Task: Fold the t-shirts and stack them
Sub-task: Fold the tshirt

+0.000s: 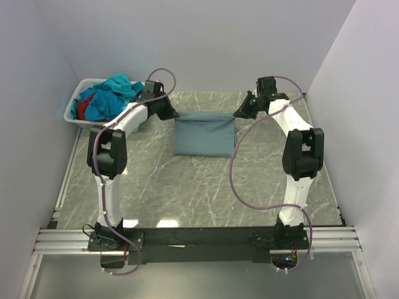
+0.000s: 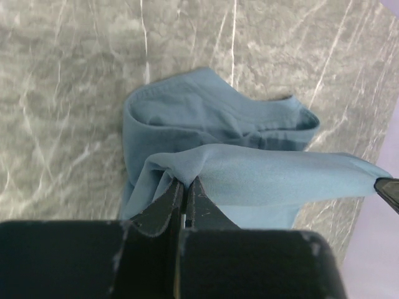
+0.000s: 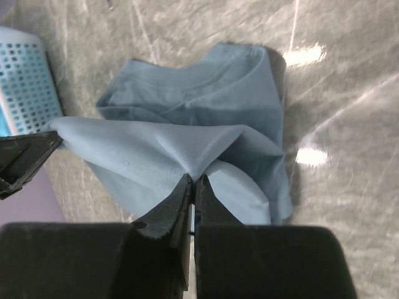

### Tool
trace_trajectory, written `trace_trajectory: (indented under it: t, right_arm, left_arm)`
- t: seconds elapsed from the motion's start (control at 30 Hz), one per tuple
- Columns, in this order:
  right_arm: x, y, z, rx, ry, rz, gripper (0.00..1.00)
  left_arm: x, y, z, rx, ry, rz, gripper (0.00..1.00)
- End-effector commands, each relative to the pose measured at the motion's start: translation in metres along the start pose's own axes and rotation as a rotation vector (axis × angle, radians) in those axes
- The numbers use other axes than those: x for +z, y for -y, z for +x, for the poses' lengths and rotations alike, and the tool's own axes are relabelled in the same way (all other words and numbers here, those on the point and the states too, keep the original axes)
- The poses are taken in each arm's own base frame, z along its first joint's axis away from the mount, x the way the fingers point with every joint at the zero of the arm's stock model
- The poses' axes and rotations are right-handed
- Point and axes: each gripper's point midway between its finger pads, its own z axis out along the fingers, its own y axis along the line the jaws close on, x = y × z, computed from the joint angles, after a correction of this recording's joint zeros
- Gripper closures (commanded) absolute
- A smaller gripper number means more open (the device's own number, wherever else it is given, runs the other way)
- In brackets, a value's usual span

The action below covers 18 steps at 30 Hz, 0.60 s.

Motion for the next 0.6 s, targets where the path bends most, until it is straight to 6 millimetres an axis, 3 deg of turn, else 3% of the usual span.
trace_trajectory:
  t: [0.0,0.13,0.3,0.37,0.4,0.43,0.47,0.5,0.53,0.57]
  right_arm:
    - [0.002,-0.004,-0.030,-0.010,0.064,-0.016,1.00]
    - [0.022,0.006,-0.034,0.003,0.055,-0.008,1.00]
    - [0.040,0.012,-0.045,0.015,0.060,-0.007,0.98]
    - [0.048,0.018,-0.046,0.025,0.053,0.000,0.85]
    - [0.046,0.013,-0.054,0.020,0.066,-0.012,0.58]
    - [0.049,0.015,-0.054,0.021,0.061,-0.009,0.43]
    - [0.047,0.013,-0.056,0.020,0.061,-0.007,0.27]
    - [0.044,0.009,-0.059,0.015,0.067,-0.016,0.24]
    - [0.038,0.004,-0.059,0.008,0.071,-0.024,0.23]
    - [0.034,0.000,-0.061,-0.003,0.088,-0.037,0.22]
  left_arm:
    - [0.005,0.003,-0.028,0.021,0.048,0.024,0.99]
    - [0.026,-0.006,-0.026,0.012,0.016,0.025,0.99]
    - [0.039,-0.004,-0.030,0.006,0.015,0.053,0.86]
    - [0.041,-0.002,-0.034,0.008,0.021,0.063,0.70]
    - [0.041,0.001,-0.034,0.013,0.016,0.076,0.63]
    - [0.039,0.004,-0.036,0.015,0.021,0.082,0.55]
    - [0.037,0.007,-0.038,0.017,0.025,0.088,0.36]
    - [0.031,0.013,-0.043,0.026,0.039,0.101,0.27]
    - [0.027,0.016,-0.045,0.028,0.049,0.110,0.10]
    - [0.026,0.013,-0.041,0.021,0.046,0.103,0.03]
